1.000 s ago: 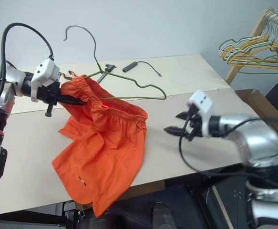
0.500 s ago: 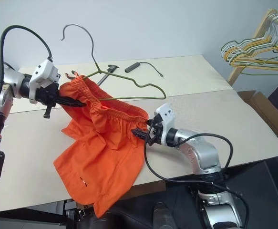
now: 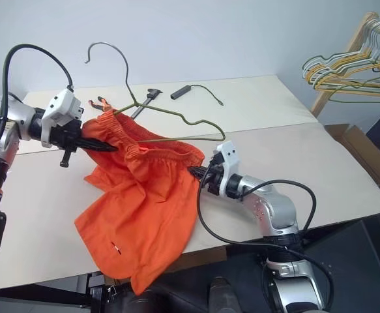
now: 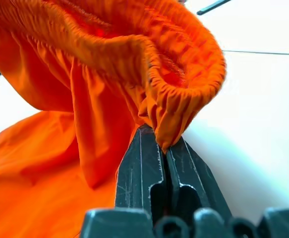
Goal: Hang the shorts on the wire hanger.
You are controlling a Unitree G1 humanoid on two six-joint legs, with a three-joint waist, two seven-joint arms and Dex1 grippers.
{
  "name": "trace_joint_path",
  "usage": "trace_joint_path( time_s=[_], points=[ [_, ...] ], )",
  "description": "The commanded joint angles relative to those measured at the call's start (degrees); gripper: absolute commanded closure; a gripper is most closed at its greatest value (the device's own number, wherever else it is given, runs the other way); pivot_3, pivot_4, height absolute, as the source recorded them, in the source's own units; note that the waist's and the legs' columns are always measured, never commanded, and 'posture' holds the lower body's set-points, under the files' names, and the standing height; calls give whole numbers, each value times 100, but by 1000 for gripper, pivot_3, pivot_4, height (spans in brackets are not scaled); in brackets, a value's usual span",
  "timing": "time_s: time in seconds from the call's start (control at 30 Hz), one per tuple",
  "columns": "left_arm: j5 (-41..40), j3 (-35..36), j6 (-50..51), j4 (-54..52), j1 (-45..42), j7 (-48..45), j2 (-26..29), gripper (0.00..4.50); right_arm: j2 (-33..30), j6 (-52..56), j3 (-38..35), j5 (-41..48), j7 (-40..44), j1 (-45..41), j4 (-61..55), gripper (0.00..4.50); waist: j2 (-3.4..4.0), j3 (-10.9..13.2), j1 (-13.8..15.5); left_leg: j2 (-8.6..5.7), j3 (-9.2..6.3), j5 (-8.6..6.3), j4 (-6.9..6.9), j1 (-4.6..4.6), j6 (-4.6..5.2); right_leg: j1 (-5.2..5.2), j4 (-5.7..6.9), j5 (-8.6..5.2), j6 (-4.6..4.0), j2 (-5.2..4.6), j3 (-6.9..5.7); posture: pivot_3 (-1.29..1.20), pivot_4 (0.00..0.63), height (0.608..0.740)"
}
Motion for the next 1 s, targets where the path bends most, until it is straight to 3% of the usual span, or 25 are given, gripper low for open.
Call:
trace_joint_path(
  time_s=[0.03, 0.3, 0.73, 1.0],
  points=[
    [-37, 45, -189, -168, 26, -19, 305, 4500, -420, 170, -484, 297, 166, -93, -20, 4465, 0, 0, 6, 0, 0, 0, -2, 1, 0, 0, -1, 0, 0, 0, 0, -118, 72, 740],
    [476, 174, -531, 192, 190, -19, 387, 4500, -1386, 245, -799, 616, 607, -66, 75, 4465, 0, 0, 106, 1, 5, -1, -5, 8, 2, 1, 2, -1, -1, 1, 2, -113, 69, 740],
    [1699, 471, -1403, 581, 518, 34, 138, 4500, -2269, 251, -799, 1102, 1306, -130, -528, 4465, 0, 0, 136, -1, 13, -2, -4, 6, 3, 2, -1, -1, -2, 0, -1, -127, 57, 740],
    [1990, 641, -1361, 513, 476, 216, -496, 4500, -2295, 699, 269, 965, 1228, -622, -1578, 4465, 0, -1, 124, 1, 12, -2, 1, 7, 3, 2, 2, -1, -2, 0, -2, -137, 56, 740]
  ],
)
